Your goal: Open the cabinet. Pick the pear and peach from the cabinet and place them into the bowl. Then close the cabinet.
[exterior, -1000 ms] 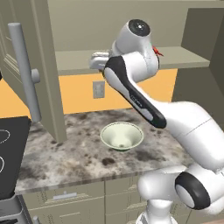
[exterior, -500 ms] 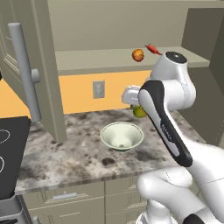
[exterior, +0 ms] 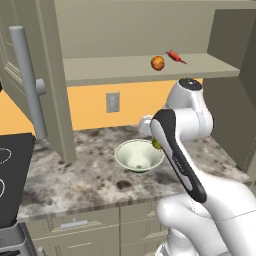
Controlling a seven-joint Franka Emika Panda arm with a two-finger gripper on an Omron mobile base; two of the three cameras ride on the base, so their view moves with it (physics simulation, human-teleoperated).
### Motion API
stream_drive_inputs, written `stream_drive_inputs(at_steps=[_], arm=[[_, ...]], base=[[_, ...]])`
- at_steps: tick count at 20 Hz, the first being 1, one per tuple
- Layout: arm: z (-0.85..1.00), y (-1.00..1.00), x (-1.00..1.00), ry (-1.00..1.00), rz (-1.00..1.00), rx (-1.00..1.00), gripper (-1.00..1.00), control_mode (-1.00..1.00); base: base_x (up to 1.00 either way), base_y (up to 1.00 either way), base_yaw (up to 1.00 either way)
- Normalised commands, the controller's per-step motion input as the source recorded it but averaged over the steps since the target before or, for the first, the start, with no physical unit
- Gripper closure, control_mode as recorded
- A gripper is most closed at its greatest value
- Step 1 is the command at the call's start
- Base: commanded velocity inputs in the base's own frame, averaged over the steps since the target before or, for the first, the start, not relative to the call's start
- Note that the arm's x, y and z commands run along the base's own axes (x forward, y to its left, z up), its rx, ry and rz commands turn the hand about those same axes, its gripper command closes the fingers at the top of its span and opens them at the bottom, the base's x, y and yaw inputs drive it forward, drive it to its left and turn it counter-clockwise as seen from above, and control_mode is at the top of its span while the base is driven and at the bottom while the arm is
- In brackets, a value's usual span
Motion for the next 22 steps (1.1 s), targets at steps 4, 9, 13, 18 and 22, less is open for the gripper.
stream_drive_inputs(at_steps=[4,9,13,18,22], arm=[[-0.74,0.01,0.33,-0.11,0.00,0.00,1.00,-1.00],[-0.49,0.23,0.68,-0.04,0.00,0.00,1.00,-1.00],[-0.36,0.33,0.88,0.00,0.00,0.00,1.00,-1.00],[-0.26,0.20,0.89,0.08,0.00,-0.02,1.00,-1.00],[-0.12,0.00,0.53,0.11,0.00,0.00,1.00,-1.00]], base=[[0.00,0.00,0.00],[0.00,0.00,0.00],[0.00,0.00,0.00],[0.00,0.00,0.00],[0.00,0.00,0.00]])
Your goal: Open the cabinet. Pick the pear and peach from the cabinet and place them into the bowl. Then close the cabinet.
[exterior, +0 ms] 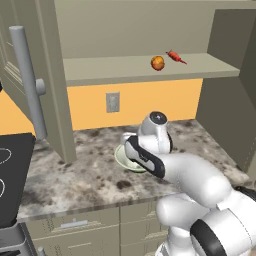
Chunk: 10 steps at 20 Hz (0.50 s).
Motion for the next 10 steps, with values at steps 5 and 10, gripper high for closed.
stream_drive_inputs(at_steps=[5,10], arm=[[-0.20,-0.02,0.25,0.06,0.00,-0.01,1.00,-1.00],[-0.53,0.00,0.23,-0.01,0.00,-0.11,1.00,-1.00]], base=[[0.00,0.00,0.00],[0.00,0.00,0.00]])
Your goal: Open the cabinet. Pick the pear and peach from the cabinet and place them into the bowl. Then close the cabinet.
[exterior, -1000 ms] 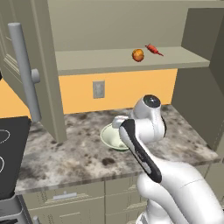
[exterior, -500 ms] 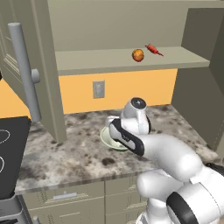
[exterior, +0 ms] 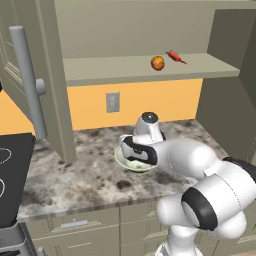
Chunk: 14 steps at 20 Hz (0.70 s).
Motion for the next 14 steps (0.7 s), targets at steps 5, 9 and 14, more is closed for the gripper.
stream_drive_inputs(at_steps=[5,9,14], arm=[[-0.17,0.00,0.17,-0.04,0.00,-0.03,-1.00,-1.00],[0.14,0.00,0.00,0.00,0.00,0.00,-1.00,-1.00],[0.37,0.00,0.00,0.03,0.00,0.00,-1.00,-1.00]], base=[[0.00,0.00,0.00],[0.00,0.00,0.00],[0.00,0.00,0.00]])
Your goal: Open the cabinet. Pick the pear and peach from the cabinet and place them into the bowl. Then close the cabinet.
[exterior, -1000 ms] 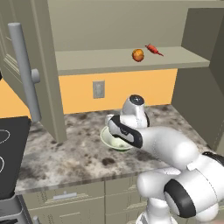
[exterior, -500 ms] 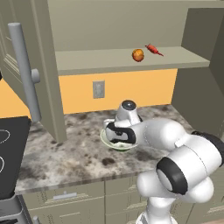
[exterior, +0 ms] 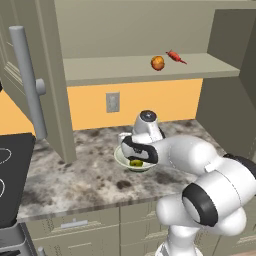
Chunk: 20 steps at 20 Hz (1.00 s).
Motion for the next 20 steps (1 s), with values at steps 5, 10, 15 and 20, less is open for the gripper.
stream_drive_inputs(at_steps=[5,10,15,20], arm=[[0.43,-0.05,-0.09,0.02,-0.01,0.00,-1.00,-1.00],[0.64,-0.26,-0.48,-0.01,-0.04,0.00,-1.00,-1.00],[0.70,-0.36,-0.58,-0.11,-0.02,-0.01,-1.00,-1.00],[0.85,-0.42,-0.41,-0.14,-0.01,-0.02,-1.00,-1.00]], base=[[0.00,0.00,0.00],[0.00,0.00,0.00],[0.00,0.00,0.00],[0.00,0.00,0.00]])
